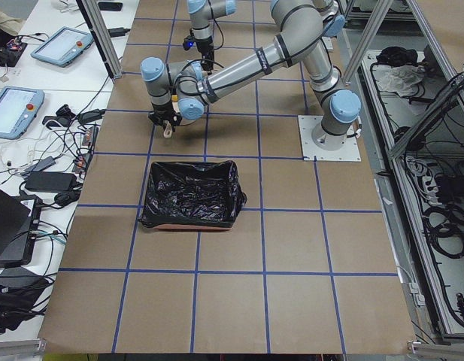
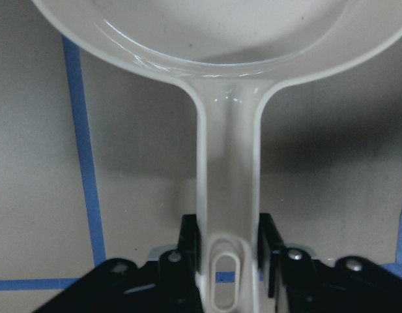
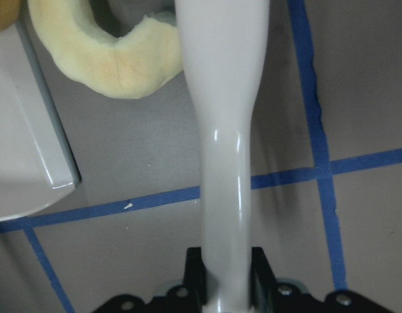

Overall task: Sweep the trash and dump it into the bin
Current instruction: 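Sweep the potato, peel and sponge into the dustpan with the right gripper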

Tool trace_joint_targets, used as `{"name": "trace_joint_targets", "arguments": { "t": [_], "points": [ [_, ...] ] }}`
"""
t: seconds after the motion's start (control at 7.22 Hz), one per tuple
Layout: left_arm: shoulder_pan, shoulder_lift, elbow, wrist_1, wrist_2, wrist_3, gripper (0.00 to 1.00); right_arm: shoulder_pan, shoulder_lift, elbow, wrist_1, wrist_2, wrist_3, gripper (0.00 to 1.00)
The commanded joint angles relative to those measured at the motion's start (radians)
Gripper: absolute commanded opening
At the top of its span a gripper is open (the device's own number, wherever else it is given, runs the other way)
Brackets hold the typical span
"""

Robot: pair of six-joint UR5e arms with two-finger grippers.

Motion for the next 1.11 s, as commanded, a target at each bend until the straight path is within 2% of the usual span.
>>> {"name": "trace_joint_targets", "arguments": {
  "t": [0.0,0.42,0.69,0.97],
  "points": [
    [0.0,-0.001,-0.002,-0.002,0.0,0.0,0.3,0.024,0.012,-0.028,-0.011,0.045,0.045,0.0],
    [0.0,-0.001,0.0,0.0,-0.001,-0.001,0.3,0.064,0.07,-0.051,-0.115,0.088,0.115,0.0],
    [0.0,-0.001,0.0,0.0,-0.001,-0.001,0.3,0.084,0.108,-0.111,-0.118,0.108,0.143,0.0],
    [0.0,0.001,0.0,0.0,-0.003,-0.001,0.3,0.098,0.117,-0.119,-0.149,0.144,0.163,0.0]
  ]
}}
